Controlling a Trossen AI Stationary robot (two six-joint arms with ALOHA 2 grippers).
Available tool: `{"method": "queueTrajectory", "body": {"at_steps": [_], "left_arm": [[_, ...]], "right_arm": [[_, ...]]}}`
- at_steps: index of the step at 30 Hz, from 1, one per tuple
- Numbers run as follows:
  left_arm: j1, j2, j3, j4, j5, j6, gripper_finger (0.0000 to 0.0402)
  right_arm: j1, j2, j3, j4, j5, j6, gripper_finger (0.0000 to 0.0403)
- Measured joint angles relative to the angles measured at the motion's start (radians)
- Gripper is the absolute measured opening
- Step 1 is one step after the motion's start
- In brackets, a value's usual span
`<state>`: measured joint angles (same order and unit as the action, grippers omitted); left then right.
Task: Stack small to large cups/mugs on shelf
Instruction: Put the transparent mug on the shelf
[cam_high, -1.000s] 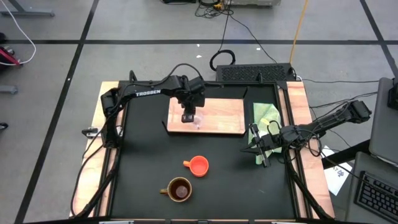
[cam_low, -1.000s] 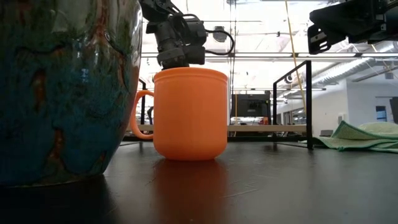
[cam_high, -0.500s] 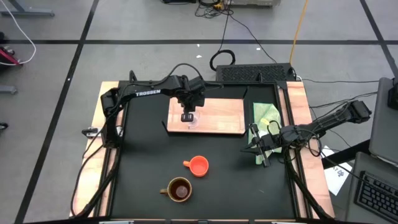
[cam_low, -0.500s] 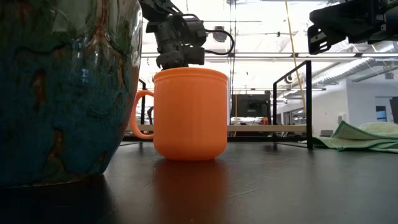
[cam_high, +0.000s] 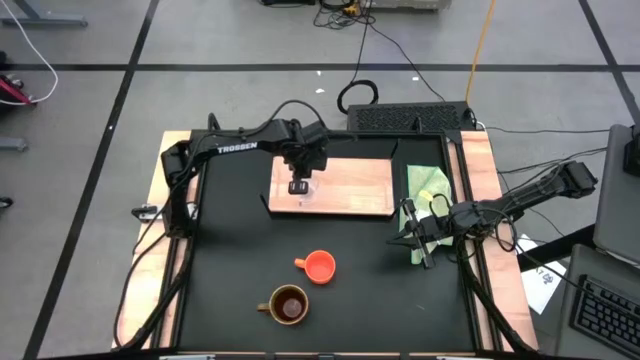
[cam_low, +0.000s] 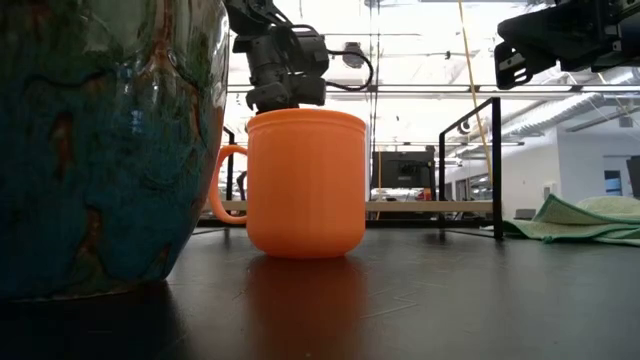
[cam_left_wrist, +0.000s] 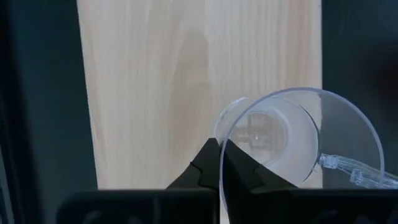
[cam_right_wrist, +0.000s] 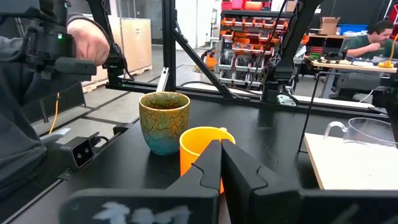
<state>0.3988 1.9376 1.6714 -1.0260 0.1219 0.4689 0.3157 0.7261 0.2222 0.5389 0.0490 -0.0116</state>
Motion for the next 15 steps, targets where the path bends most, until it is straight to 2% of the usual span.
{"method": "queueTrajectory", "body": {"at_steps": [15], "left_arm": [[0.052, -0.041, 0.0, -0.075, 0.004, -0.006, 0.0]], "right_arm": [[0.0, 0.0, 0.0, -0.012, 0.0, 0.0, 0.0]]}}
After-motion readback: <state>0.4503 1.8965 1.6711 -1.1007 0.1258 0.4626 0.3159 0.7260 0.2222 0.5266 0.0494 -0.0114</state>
